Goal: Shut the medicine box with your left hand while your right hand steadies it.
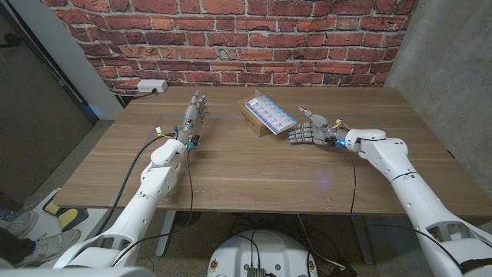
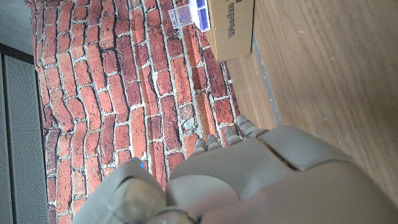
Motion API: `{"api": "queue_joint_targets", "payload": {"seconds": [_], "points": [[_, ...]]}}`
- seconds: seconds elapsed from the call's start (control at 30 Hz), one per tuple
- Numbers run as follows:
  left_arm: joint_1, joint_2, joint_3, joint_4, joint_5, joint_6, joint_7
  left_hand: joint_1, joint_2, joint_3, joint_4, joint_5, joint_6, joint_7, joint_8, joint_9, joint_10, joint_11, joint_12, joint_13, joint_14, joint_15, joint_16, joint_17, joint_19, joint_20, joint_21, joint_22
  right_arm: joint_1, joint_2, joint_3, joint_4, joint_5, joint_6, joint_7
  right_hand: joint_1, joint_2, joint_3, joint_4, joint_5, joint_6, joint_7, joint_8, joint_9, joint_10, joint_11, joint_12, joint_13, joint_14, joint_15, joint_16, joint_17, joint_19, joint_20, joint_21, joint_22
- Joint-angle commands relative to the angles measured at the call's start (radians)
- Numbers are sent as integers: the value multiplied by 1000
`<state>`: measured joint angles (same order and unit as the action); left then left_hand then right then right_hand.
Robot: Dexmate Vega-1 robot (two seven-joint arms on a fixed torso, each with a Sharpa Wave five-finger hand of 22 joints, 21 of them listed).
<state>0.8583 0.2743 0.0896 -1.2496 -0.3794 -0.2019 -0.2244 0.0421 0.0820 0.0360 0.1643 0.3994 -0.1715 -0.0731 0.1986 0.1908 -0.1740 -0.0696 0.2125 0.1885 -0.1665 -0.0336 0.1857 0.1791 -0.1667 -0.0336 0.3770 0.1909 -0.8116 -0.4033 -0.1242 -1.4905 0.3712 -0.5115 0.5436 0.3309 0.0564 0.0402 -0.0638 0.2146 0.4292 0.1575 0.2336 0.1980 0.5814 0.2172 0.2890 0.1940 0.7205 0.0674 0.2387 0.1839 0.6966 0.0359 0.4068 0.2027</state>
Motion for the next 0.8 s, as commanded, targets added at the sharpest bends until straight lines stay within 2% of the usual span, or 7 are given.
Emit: {"api": "queue_joint_targets", "payload": {"seconds": [0.03,0.27,0.47,0.57,0.63,0.67,0.8], "points": [[2,0,0,-1,0,4,0,2,59,-5,2,4,-348,11,-2,2,-270,5,0,2,-335,-8,-2,2,-222,-76,-4,1,36,17,-19,42,18,-18,48,19,-1,4,-11,5,11,51,6,3,3,1,-1,2,0,1,-4,3,3,2,8,2],[1,-2,0,3,0,6,0,2,60,-6,2,4,-348,10,-2,2,-271,4,-1,2,-335,-8,-2,2,-221,-76,-6,1,42,32,-16,61,35,-15,66,47,3,13,-27,6,13,51,3,4,7,1,-5,2,10,-2,-6,2,15,0,14,3],[-2,-4,-1,9,1,4,-3,2,61,-6,3,4,-350,11,-3,2,-272,5,-1,2,-337,-8,-2,2,-222,-75,-8,1,35,39,-16,40,28,-16,44,86,-1,21,-50,3,32,51,2,5,43,-2,-2,2,57,-21,-3,2,46,-7,32,5],[-4,-5,-1,14,2,1,-5,2,61,-7,3,4,-350,11,-3,2,-273,5,-1,2,-337,-8,-2,2,-222,-74,-8,2,29,40,-17,17,17,-30,14,108,-3,24,-62,-1,62,51,6,7,78,-2,2,3,105,-38,2,3,80,-22,52,8],[-6,-6,-1,16,1,1,-7,2,61,-7,3,4,-350,11,-3,2,-274,5,-2,2,-338,-8,-2,2,-223,-75,-9,2,23,40,-18,-6,6,-50,-15,127,-2,29,-71,-3,83,50,9,8,103,-10,6,3,134,-55,5,4,103,-33,66,11],[-6,-6,-1,17,1,1,-8,2,61,-7,3,4,-350,11,-2,2,-274,5,-2,2,-337,-8,-1,2,-222,-75,-9,2,21,39,-20,-15,1,-55,-24,145,-3,34,-78,-5,105,49,13,10,127,-15,10,4,170,-73,11,5,126,-44,82,15],[-9,-8,-3,22,2,-1,-8,2,61,-7,3,4,-351,11,-3,2,-275,6,-2,2,-338,-8,-1,2,-222,-75,-10,2,19,31,-33,-48,-25,-97,-65,189,9,50,-90,-5,140,46,21,12,172,-39,17,5,226,-109,21,7,157,-60,106,22]]}}
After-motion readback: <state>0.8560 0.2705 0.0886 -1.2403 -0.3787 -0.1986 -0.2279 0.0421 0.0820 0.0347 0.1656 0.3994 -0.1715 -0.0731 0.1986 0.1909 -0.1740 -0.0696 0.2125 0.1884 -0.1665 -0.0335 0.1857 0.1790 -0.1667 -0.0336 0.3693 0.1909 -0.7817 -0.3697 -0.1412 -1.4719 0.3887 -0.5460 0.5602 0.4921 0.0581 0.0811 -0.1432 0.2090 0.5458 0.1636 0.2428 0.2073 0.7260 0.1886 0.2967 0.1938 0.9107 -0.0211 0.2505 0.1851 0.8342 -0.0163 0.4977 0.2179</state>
